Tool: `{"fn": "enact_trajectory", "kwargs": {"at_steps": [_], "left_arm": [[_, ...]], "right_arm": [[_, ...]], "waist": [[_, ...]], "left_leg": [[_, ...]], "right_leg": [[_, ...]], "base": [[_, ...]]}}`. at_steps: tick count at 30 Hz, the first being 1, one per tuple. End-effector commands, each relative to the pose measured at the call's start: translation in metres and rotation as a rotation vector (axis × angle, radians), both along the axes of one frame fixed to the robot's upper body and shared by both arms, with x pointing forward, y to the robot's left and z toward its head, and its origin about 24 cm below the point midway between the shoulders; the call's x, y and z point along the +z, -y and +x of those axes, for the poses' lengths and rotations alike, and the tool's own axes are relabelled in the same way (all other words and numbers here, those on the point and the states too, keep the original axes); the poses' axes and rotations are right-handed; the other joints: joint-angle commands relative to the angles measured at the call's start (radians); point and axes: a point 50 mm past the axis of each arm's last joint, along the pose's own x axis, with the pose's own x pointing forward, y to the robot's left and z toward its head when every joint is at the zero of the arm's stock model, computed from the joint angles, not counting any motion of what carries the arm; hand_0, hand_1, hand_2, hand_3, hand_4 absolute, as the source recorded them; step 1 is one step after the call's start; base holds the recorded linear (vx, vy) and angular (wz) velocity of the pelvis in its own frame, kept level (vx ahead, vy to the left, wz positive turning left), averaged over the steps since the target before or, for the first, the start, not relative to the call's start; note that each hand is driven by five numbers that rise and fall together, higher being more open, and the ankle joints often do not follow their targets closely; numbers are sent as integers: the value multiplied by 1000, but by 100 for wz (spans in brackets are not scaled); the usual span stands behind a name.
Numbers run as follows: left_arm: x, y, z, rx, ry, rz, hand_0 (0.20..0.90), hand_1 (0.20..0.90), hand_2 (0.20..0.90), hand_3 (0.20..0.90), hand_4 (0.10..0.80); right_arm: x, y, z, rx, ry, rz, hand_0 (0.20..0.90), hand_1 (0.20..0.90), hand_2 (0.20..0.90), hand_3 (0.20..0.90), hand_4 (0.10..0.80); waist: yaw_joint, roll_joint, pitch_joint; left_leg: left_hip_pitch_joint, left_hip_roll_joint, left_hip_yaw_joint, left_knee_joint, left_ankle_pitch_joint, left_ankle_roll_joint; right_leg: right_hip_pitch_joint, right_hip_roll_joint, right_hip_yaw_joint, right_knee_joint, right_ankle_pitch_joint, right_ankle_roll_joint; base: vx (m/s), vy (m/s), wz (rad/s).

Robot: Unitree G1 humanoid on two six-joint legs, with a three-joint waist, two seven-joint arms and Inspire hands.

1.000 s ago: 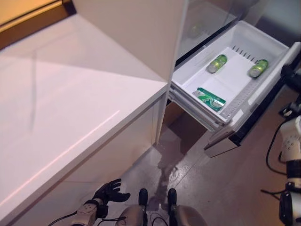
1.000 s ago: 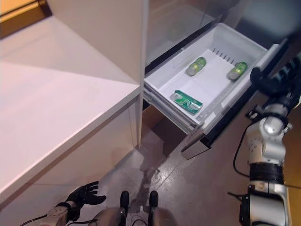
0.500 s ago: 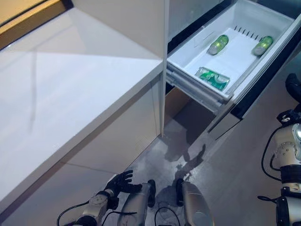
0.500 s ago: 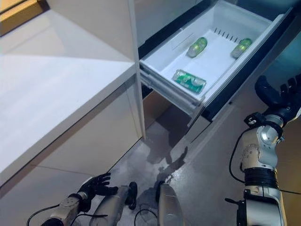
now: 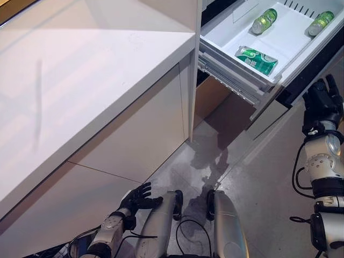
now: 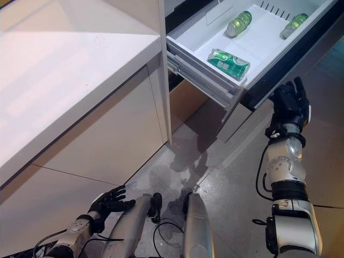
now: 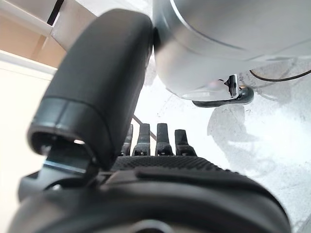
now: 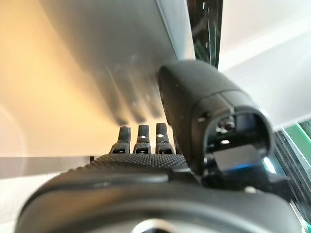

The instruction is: Put drinks into fridge and close the fridge

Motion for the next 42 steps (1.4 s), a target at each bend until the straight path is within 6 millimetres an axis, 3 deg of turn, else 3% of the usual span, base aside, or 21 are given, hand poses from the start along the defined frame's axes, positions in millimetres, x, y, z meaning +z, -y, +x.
{"fn": "enact_trajectory", "kwargs": {"at_steps": [1,8,13,24,31,36,40,42], "left_arm": [[-14,-20,-35,10,-94,93,900,900,900,900,800],[-13,-21,-37,-6,-86,89,900,900,900,900,800],[-13,-29,-40,-1,-96,111,900,900,900,900,800],[-19,-43,-58,-32,-180,157,900,900,900,900,800],[-24,-44,-67,-59,-212,161,900,900,900,900,800],[-24,-44,-68,-60,-206,153,900,900,900,900,800],[-27,-43,-72,-32,-212,143,900,900,900,900,800],[-29,-40,-77,-20,-229,132,900,900,900,900,800]], "right_arm": [[96,-35,12,227,324,-223,900,900,900,900,800],[124,-68,23,356,365,-330,900,900,900,900,800],[134,-81,30,375,332,-439,900,900,900,900,800],[143,-71,35,213,266,-482,900,900,900,900,800],[134,-59,35,116,219,-462,900,900,900,900,800],[108,-53,30,78,193,-434,900,900,900,900,800],[58,-55,22,135,98,-362,900,900,900,900,800],[7,-65,9,235,-10,-335,900,900,900,900,800]], "waist": [[94,-23,-40],[140,-17,-48],[178,-15,-60],[236,-25,-90],[231,-44,-104],[190,-68,-127],[142,-87,-162],[106,-94,-199]], "left_leg": [[61,-38,-11,-30,-67,62],[103,-44,-54,-139,-9,45],[156,-43,-95,-226,29,30],[236,-43,-148,-278,28,17],[274,-35,-137,-307,23,18],[299,-19,-108,-353,36,18],[338,4,-83,-414,51,9],[366,11,-69,-465,65,5]], "right_leg": [[56,25,-83,-6,-14,-87],[99,15,-103,-61,5,-70],[165,-5,-133,-117,14,-55],[311,-26,-196,-230,31,-39],[366,-16,-185,-319,65,-20],[380,-1,-156,-404,109,0],[397,15,-119,-480,136,13],[414,27,-89,-542,152,20]], "base": [[5,21,8],[9,7,3],[38,-9,24],[54,-21,26],[34,-6,9],[-22,-16,-7],[-20,-40,-25],[2,-39,-40]]}}
